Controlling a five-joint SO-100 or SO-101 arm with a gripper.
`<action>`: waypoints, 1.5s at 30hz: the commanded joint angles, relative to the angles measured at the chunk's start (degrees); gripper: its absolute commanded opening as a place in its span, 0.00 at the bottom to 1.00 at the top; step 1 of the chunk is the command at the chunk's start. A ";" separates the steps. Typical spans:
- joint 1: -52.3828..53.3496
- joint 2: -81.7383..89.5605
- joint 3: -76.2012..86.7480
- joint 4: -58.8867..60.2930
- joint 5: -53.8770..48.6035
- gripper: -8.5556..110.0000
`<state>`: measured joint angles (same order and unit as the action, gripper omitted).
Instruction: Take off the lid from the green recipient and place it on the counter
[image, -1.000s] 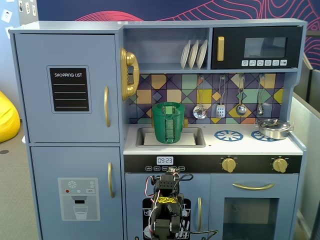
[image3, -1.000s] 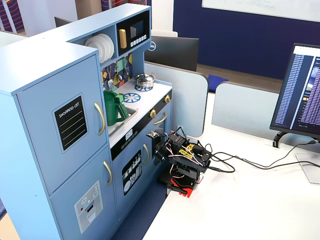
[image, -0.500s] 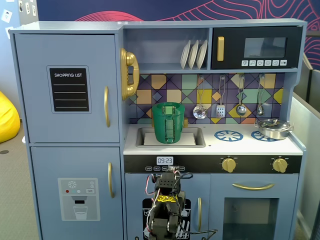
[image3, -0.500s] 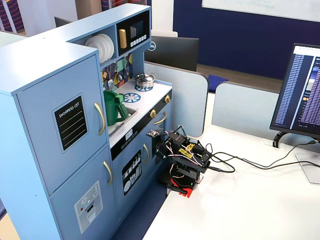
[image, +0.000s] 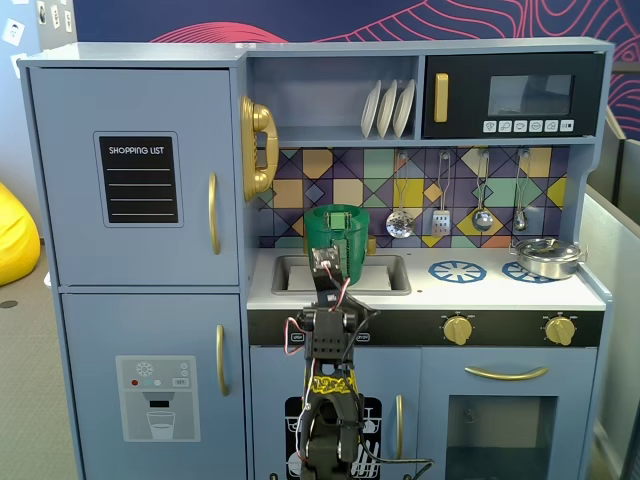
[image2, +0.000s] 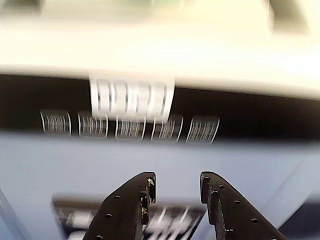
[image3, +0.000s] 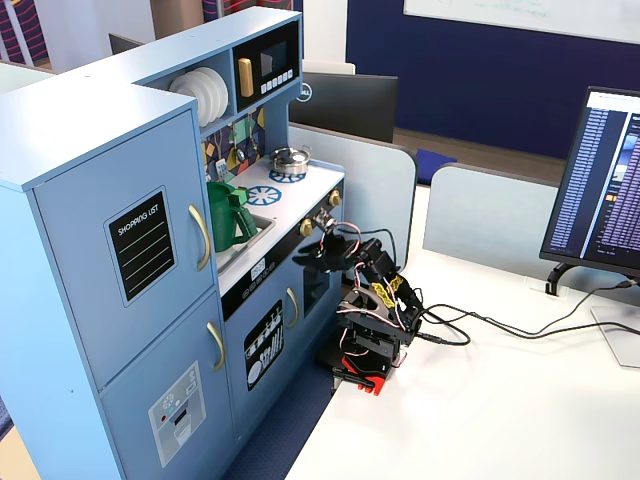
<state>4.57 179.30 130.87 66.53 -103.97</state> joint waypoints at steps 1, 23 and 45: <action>0.00 -6.06 -9.67 -2.90 0.26 0.14; -0.79 -29.00 -16.70 -42.63 8.53 0.37; 1.67 -50.27 -30.76 -50.36 5.80 0.39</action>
<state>5.19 130.87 106.17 18.02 -97.21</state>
